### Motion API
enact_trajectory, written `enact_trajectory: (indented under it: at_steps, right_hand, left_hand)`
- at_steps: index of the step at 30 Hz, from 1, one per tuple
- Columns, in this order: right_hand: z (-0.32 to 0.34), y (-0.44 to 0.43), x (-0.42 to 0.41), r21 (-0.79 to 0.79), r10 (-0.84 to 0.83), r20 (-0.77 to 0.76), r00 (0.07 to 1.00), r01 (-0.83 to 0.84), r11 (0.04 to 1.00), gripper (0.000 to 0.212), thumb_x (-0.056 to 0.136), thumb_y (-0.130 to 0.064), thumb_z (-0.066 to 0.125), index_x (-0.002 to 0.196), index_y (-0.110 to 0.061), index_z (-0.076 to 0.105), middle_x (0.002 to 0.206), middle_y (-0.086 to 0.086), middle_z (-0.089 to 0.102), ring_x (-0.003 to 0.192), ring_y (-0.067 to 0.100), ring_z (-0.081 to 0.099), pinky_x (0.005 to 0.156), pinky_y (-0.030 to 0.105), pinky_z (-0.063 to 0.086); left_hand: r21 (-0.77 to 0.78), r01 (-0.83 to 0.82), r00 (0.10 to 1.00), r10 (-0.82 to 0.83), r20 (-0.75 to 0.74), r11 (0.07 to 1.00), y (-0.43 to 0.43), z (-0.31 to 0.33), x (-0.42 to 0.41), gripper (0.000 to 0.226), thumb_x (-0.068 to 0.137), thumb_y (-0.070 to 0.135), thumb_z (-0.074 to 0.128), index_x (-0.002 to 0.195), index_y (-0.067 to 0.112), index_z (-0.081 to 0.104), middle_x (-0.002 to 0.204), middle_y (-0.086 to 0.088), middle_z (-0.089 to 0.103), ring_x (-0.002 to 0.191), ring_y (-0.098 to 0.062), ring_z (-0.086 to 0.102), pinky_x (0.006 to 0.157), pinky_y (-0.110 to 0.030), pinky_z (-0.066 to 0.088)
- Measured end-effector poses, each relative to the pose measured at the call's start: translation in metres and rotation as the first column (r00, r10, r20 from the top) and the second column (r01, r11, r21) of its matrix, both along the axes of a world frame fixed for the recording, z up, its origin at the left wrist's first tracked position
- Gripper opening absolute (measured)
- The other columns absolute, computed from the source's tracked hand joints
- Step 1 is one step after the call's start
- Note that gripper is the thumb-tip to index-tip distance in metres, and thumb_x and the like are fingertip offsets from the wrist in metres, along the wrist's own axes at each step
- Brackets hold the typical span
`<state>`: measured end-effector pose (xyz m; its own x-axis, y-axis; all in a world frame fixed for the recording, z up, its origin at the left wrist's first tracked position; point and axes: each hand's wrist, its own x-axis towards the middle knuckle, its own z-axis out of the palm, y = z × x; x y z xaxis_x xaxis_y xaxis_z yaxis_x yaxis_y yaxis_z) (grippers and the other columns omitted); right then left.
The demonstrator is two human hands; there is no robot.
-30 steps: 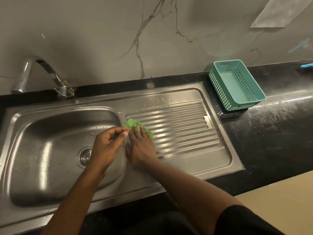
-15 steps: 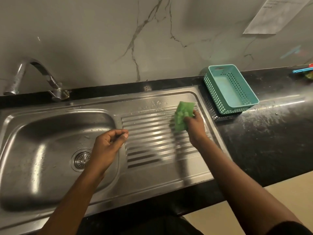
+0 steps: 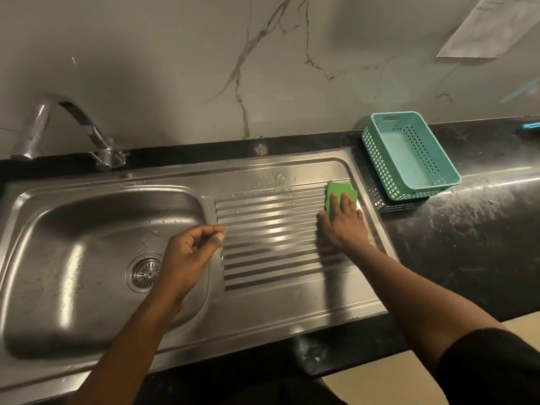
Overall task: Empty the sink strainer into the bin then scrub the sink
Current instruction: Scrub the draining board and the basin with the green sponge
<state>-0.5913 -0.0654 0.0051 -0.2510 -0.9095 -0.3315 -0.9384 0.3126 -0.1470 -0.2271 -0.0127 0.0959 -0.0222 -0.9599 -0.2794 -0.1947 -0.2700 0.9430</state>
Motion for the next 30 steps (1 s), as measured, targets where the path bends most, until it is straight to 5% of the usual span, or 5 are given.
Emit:
enact_trajectory:
  at_steps: [4,10,18,24,30]
  right_hand:
    - [-0.009,-0.005,0.041,-0.026,-0.147,0.072,0.987,0.149,0.988,0.085,0.105,-0.063,0.008,0.165,-0.006,-0.008,0.173,0.021,-0.010,0.161,0.037,-0.009,0.131,0.051,0.000]
    - [-0.012,0.003,0.101,-0.071,-0.113,0.113,0.987,0.122,0.990,0.091,0.101,-0.070,0.001,0.165,-0.007,-0.010,0.173,0.019,-0.014,0.161,0.034,-0.013,0.131,0.050,-0.002]
    - [-0.011,0.020,0.265,-0.052,0.335,0.162,0.928,-0.331,0.942,0.083,0.102,-0.064,0.001,0.167,-0.012,-0.006,0.173,0.013,-0.017,0.159,0.029,-0.022,0.130,0.047,-0.008]
    - [-0.006,0.009,0.178,-0.115,0.653,0.002,0.757,-0.649,0.752,0.064,0.111,-0.048,0.022,0.168,-0.020,0.015,0.176,0.005,0.012,0.163,0.021,0.011,0.131,0.043,0.010]
    - [-0.010,0.015,0.063,-0.083,0.338,-0.058,0.939,-0.342,0.936,0.065,0.111,-0.049,0.013,0.168,-0.018,0.007,0.176,0.004,0.007,0.163,0.020,0.009,0.132,0.043,0.009]
  left_hand:
    - [-0.005,-0.012,1.000,0.012,0.026,1.000,-0.002,-0.002,0.012,0.019,0.099,0.020,0.070,0.115,0.024,0.080,0.111,0.012,0.082,0.105,-0.001,0.075,0.100,-0.038,0.059]
    - [0.015,-0.029,0.999,0.029,0.043,0.999,-0.001,-0.008,0.028,0.018,0.099,0.020,0.070,0.113,0.025,0.081,0.109,0.012,0.082,0.103,-0.002,0.075,0.102,-0.043,0.059]
    - [-0.011,-0.030,0.996,0.031,0.079,0.999,0.003,-0.004,0.037,0.019,0.099,0.016,0.070,0.115,0.020,0.080,0.111,0.005,0.082,0.108,-0.010,0.075,0.102,-0.047,0.059]
    - [0.022,-0.076,0.997,0.075,0.036,0.997,0.005,-0.004,0.029,0.017,0.098,0.014,0.071,0.111,0.019,0.081,0.107,0.005,0.083,0.104,-0.006,0.076,0.103,-0.044,0.059]
    - [0.029,-0.053,0.999,0.053,0.013,0.998,0.003,-0.003,0.017,0.020,0.100,0.016,0.069,0.116,0.019,0.079,0.108,0.013,0.082,0.103,0.000,0.075,0.098,-0.032,0.059]
